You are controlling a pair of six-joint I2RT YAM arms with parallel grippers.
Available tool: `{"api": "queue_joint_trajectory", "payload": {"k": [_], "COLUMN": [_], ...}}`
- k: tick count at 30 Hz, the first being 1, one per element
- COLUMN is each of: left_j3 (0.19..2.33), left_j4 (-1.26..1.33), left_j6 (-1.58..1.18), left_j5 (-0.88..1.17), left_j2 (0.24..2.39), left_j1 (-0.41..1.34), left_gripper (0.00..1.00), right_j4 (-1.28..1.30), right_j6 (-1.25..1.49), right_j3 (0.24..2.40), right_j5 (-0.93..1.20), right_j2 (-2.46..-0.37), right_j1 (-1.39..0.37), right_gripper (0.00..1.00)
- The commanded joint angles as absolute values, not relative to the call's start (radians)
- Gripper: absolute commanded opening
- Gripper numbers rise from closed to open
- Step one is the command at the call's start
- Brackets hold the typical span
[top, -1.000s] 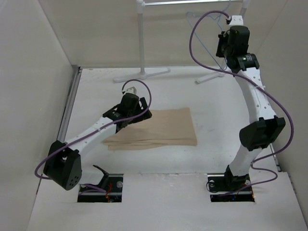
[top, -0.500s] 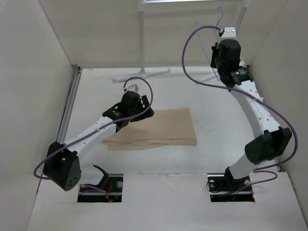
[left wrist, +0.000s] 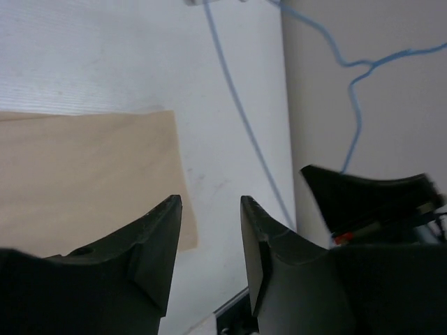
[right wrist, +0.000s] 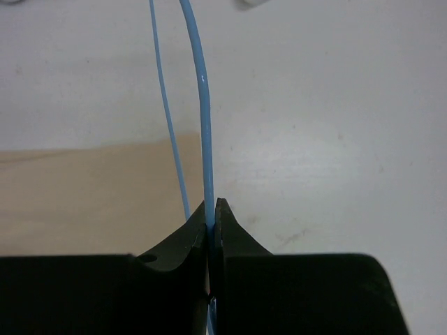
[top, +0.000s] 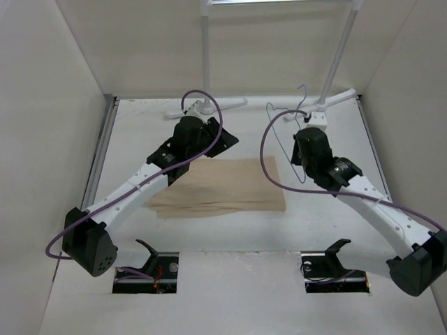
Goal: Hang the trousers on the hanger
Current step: Place trousers on hanger
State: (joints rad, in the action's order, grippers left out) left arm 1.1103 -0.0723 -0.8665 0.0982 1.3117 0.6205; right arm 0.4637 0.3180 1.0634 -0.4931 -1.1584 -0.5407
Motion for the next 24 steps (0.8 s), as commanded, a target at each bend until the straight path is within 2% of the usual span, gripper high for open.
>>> {"api": "queue_joint_trajectory", "payload": {"k": [1,6,13,18,24], "left_j3": [1.137,1.210,1.374,1.480,1.545], "left_j4": [0.096,0.104,0.055,-0.038,-0.089], "left_j6": [-0.986,-0.999,-0.977,-0.939,-0.920], "left_j5": [0.159,0.115,0.034,-0.037,-0.106], "left_j2": [1.327,1.409,1.587,1.701,1.814], "left_j1": [0.654,0.754,0.909,1.007,1.058], "left_gripper": [0.38,0.53,0.51,0.47,0.49], "right_j4": [0.540,0.713,0.811,0.799,0.790], "right_j6": [0.532,0.736,0.804,0.801,0.739], "right_j3": [1.020,0.951,0.910,0.836,0.776], "right_j5": [-0.618,-0.777,-0.813,-0.778,-0.756], "right_j2": [-1.072,-1.055,-1.082,-0.982,-0.871], "right_j1": [-0.625,-0.813,-0.936,-0.950,-0.937], "right_gripper": [0.00,0.00,0.00,0.00,0.00]}}
